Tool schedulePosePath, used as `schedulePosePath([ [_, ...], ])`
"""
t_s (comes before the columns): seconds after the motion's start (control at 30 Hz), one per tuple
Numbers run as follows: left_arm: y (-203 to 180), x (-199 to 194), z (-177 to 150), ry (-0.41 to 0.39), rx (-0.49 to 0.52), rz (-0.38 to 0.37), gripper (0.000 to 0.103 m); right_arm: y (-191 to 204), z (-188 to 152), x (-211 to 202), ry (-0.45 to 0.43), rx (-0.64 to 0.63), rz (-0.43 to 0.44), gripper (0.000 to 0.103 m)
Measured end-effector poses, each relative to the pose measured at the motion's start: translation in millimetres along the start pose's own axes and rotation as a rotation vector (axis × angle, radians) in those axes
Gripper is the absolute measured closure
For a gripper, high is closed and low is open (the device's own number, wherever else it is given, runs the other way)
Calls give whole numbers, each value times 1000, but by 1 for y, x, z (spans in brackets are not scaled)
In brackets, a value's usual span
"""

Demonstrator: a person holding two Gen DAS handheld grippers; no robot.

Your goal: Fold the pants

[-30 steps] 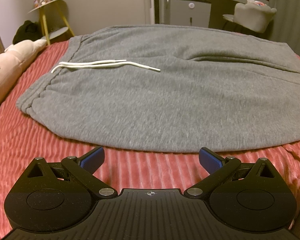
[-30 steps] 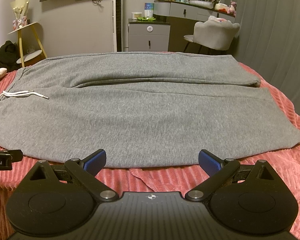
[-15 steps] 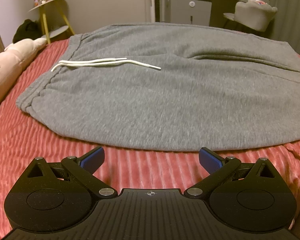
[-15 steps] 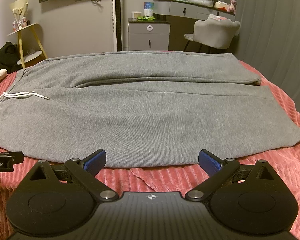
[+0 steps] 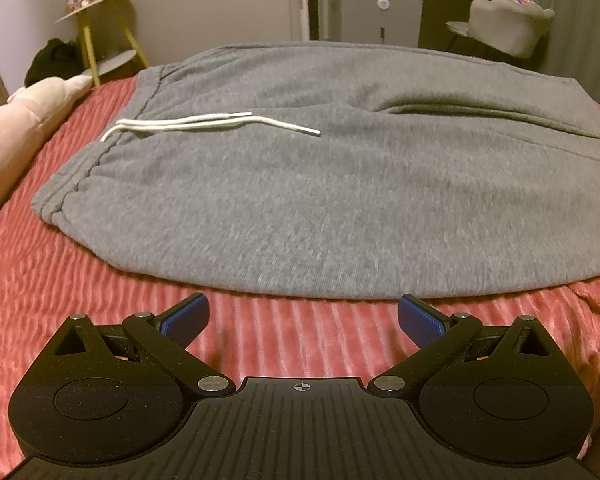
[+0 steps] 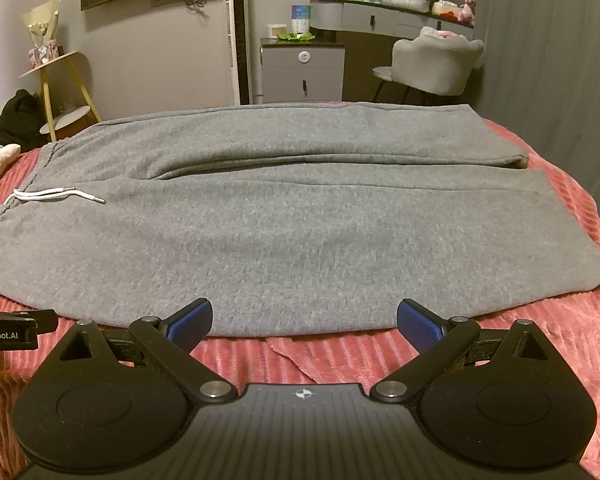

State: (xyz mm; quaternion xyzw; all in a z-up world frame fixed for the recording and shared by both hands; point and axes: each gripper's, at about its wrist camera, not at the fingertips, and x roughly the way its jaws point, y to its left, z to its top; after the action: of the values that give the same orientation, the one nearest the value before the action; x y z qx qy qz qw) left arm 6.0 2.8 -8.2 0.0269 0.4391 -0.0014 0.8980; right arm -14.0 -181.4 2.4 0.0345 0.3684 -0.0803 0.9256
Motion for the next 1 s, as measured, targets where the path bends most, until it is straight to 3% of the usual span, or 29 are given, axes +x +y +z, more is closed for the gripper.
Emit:
schedulePosePath([
  [0.43,1,2,3,18,-11,7,0,-5,0,1,-14,32,49,4],
  [0.63,6,-5,14,10,-43,14,0,-28,7,2,-16,150,150,4],
  [0.73,12,-10,35,-29,-92,50,0,-51,17,14,-31,254,216,4],
  [0.9,11,6,93,-95,-141,198,0,-87,41,47,-92,298,184,4],
  [1.0,4,38,123,-71,-138,167,0,-114,51,83,-38,372,134,4],
])
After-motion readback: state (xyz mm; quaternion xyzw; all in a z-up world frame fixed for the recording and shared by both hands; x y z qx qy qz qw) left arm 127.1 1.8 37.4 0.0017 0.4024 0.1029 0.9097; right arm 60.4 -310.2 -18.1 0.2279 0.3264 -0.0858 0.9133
